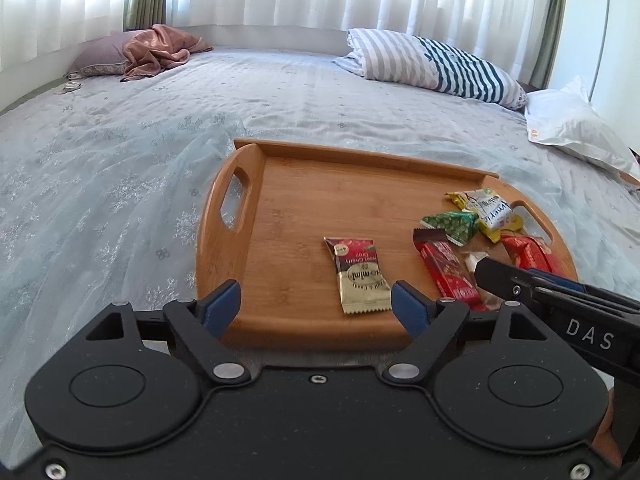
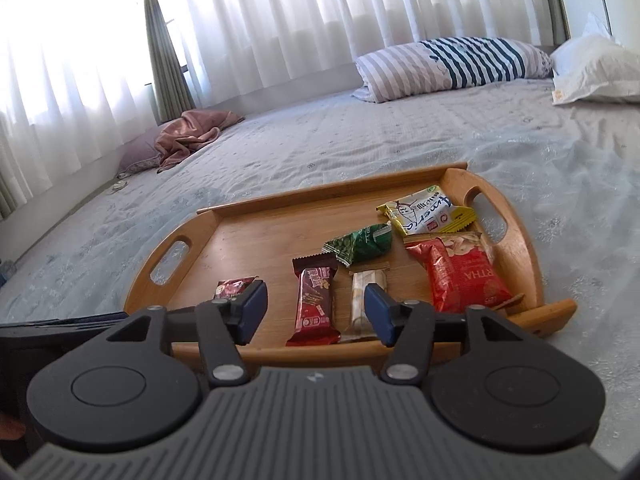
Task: Organize snacks
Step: 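Move both open tools back toward the snack pile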
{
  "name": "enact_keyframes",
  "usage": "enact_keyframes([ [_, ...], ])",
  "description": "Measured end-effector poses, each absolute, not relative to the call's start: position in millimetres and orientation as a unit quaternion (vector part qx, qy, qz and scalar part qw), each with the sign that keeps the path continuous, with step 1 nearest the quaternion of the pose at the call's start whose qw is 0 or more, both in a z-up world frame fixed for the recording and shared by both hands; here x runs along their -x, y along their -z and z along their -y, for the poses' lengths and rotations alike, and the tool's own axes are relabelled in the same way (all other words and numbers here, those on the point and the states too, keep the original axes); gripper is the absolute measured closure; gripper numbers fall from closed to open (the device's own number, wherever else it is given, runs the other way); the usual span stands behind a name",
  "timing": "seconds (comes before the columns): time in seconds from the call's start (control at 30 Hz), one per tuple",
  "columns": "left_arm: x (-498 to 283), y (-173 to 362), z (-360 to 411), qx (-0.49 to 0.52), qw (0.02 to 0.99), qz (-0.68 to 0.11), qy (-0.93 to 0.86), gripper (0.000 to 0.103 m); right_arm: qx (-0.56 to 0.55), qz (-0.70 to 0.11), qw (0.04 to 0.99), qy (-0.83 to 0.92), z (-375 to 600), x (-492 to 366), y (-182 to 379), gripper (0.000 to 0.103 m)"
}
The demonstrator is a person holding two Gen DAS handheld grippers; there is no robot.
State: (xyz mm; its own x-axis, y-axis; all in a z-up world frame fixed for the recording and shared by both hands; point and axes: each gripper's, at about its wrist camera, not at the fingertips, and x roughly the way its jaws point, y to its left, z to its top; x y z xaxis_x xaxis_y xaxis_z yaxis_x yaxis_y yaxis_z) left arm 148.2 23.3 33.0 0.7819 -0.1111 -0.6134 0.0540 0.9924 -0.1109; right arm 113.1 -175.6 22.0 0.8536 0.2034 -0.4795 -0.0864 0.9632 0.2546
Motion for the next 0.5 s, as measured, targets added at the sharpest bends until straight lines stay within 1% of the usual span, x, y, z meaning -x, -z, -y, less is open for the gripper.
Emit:
enact_keyframes([
  [0.13,-129,-33,-29,0.036,0.944,-0.323,0.05,0.018,-0.092,-0.254,0.959,-0.082,173,-98,-24,0.025],
  [0.2,-120,-33,-33,0.032,0.945,-0.321,0.054,0.016,-0.079,-0.25,0.961,-0.085,171,-90,-24,0.02],
  [0.3,-105,-31,-39,0.032,0.946,-0.317,0.06,0.014,-0.06,-0.247,0.963,-0.087,169,-79,-23,0.015],
  [0.5,-77,-30,-48,0.021,0.949,-0.305,0.073,0.01,-0.042,-0.251,0.964,-0.078,171,-63,-17,0.012],
])
